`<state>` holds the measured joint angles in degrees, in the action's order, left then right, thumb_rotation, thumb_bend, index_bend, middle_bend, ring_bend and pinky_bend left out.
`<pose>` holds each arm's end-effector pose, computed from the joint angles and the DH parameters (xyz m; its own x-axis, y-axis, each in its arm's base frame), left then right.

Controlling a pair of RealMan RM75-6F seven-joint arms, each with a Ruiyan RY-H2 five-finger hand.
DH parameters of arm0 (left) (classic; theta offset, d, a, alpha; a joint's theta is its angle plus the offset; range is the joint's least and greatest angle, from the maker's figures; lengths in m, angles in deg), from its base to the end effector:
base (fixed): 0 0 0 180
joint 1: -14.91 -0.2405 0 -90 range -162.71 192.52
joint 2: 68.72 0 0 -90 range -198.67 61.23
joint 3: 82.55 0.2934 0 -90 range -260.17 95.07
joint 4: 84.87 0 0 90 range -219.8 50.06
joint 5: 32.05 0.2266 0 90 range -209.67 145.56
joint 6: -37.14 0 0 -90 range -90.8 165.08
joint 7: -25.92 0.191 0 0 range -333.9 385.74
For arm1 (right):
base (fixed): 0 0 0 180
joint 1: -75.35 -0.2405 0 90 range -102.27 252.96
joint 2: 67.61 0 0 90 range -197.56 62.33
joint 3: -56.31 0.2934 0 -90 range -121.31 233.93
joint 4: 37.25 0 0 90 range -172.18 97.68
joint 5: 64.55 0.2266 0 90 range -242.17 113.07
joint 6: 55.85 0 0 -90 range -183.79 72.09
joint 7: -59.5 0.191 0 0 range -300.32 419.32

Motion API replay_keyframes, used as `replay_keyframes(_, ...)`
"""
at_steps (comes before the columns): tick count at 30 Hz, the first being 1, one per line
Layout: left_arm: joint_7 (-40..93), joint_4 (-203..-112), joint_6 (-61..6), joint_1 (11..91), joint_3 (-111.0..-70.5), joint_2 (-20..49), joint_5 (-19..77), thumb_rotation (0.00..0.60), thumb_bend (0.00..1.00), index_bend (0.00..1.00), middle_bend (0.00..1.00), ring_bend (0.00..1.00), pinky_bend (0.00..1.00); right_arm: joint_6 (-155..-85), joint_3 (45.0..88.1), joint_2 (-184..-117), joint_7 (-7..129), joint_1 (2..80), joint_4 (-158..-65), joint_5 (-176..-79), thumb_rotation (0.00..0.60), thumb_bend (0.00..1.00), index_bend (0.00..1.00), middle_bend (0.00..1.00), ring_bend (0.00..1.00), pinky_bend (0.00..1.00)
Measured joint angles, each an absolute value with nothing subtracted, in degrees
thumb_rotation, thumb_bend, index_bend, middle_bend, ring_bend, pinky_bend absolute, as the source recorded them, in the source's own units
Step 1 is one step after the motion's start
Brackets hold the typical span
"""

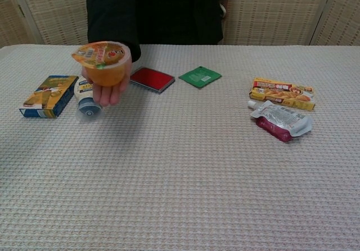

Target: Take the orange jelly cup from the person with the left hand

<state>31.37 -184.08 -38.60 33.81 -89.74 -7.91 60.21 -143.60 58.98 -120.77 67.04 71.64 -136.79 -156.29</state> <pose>-0.2423 0.3125 0.1460 0.4535 -0.0305 0.8907 0.8271 -0.3579 -0.4334 -0.3178 -0.2223 0.2130 0.3386 0.0236 0.9406 -0.9354 -0.0993 0.3392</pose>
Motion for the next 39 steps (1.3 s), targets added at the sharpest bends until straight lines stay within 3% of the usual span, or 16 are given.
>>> replay_keyframes(7,31.82,-186.15,-28.65,41.68,-91.43,-9.42,61.1,0.6,0.22,0.05,0.0,0.0,0.18,-143.92,58.84,-120.54,66.66,72.09,-137.12,-155.95,0.6,0.25,0.23,0.32,0.17,0.2)
replay_keyframes(14,36.88,-188.05,-19.23,49.97,-93.84,-8.68,58.18,0.6,0.22,0.05,0.0,0.0,0.18,-143.8,58.6,-120.85,67.27,72.35,-136.7,-155.63,0.6,0.25,0.23,0.32,0.17,0.2)
replay_keyframes(28,50.14,-187.55,-7.95,60.37,-96.58,-4.87,42.43,0.6,0.22,0.07,0.0,0.0,0.18,-143.28,58.56,-121.56,68.57,72.51,-135.11,-154.67,0.6,0.25,0.23,0.32,0.17,0.2)
replay_keyframes(35,54.12,-186.03,-6.22,64.0,-95.98,-3.18,34.85,0.6,0.22,0.16,0.0,0.0,0.18,-143.2,58.56,-121.67,69.02,72.65,-134.61,-154.36,0.6,0.25,0.23,0.32,0.17,0.2)
replay_keyframes(39,54.69,-185.66,-6.55,65.01,-94.96,-2.65,33.14,0.6,0.22,0.27,0.01,0.05,0.25,-143.19,58.59,-121.72,69.09,72.7,-134.52,-154.27,0.6,0.25,0.23,0.32,0.17,0.2)
